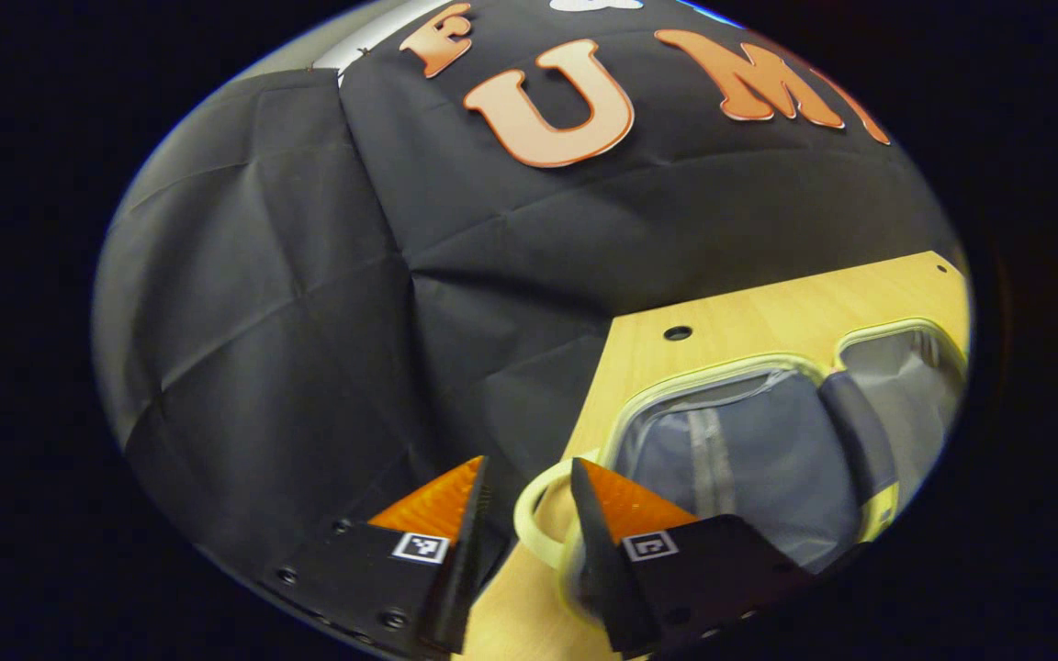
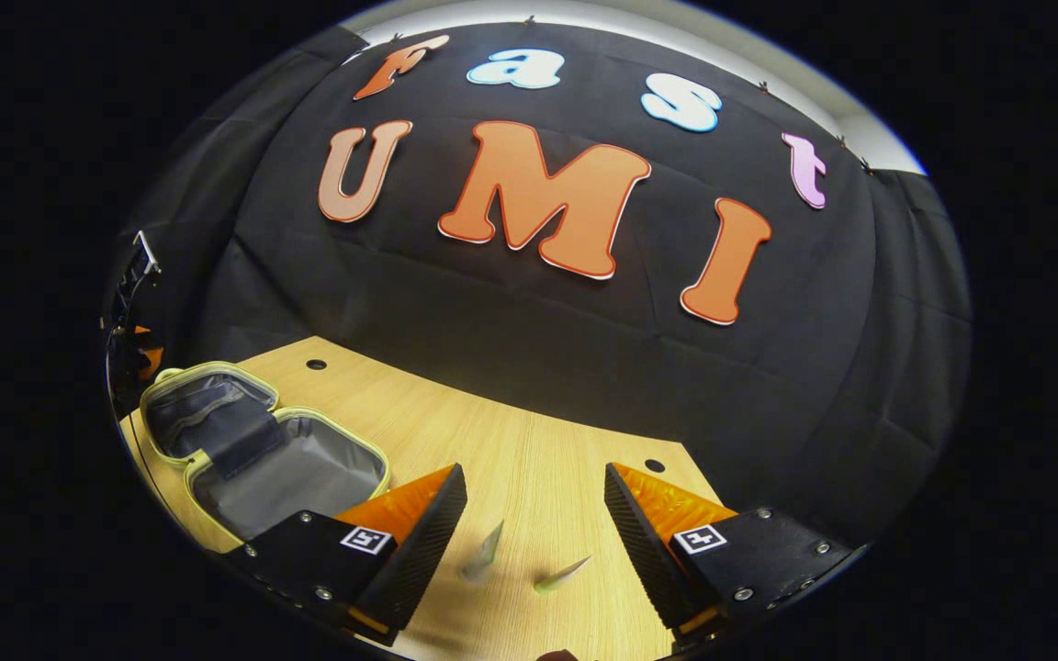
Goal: First open the suitcase, pack the skin care products into it, and then close the suitcase.
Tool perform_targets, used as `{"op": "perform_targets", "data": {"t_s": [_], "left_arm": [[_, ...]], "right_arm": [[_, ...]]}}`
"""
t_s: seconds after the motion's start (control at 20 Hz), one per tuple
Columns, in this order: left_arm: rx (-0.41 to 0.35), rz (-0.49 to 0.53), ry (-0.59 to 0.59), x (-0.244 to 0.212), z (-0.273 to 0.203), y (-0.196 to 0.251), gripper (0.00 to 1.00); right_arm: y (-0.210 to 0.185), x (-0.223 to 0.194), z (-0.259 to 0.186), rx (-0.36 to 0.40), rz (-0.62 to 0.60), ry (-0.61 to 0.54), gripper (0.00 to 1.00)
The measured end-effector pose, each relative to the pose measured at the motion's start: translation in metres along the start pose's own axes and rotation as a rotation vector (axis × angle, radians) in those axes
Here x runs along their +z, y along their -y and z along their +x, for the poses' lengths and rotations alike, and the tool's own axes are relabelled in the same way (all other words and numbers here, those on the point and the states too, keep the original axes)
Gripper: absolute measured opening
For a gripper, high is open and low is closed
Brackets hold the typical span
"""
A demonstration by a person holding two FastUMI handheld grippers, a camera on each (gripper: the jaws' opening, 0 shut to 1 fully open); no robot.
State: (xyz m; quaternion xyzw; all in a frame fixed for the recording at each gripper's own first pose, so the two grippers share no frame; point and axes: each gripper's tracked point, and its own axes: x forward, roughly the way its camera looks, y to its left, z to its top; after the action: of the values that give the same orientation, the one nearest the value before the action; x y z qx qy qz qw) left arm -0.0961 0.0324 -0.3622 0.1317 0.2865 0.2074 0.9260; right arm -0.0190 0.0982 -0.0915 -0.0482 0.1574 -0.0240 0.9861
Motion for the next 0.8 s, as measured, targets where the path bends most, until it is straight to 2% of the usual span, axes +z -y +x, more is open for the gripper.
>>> {"op": "perform_targets", "data": {"t_s": [0.05,0.15,0.2,0.25,0.3,0.45,0.5,0.55,0.8], "left_arm": [[-0.016,0.003,0.03,0.013,-0.01,0.011,0.62],[-0.073,-0.002,0.074,0.036,-0.032,0.05,0.78],[-0.1,-0.003,0.095,0.045,-0.046,0.072,0.79],[-0.137,-0.003,0.105,0.055,-0.058,0.095,0.89],[-0.175,-0.007,0.127,0.07,-0.076,0.119,0.86],[-0.286,-0.023,0.223,0.125,-0.12,0.192,0.86],[-0.336,-0.031,0.246,0.135,-0.135,0.22,0.92],[-0.38,-0.038,0.26,0.145,-0.148,0.246,0.91],[-0.602,-0.013,0.295,0.159,-0.206,0.37,0.94]], "right_arm": [[0.005,-0.007,0.001,0.003,0.009,-0.008,0.96],[0.015,-0.019,0.002,0.01,0.02,-0.017,0.96],[0.02,-0.022,0.002,0.017,0.024,-0.019,0.96],[0.026,-0.028,0.002,0.022,0.025,-0.021,0.96],[0.033,-0.032,0.002,0.027,0.024,-0.024,0.96],[0.056,-0.042,0.0,0.031,0.015,-0.022,0.96],[0.062,-0.047,-0.001,0.036,0.019,-0.028,0.96],[0.066,-0.051,-0.003,0.046,0.025,-0.032,0.96],[0.088,-0.067,-0.01,0.071,0.027,-0.04,0.96]]}}
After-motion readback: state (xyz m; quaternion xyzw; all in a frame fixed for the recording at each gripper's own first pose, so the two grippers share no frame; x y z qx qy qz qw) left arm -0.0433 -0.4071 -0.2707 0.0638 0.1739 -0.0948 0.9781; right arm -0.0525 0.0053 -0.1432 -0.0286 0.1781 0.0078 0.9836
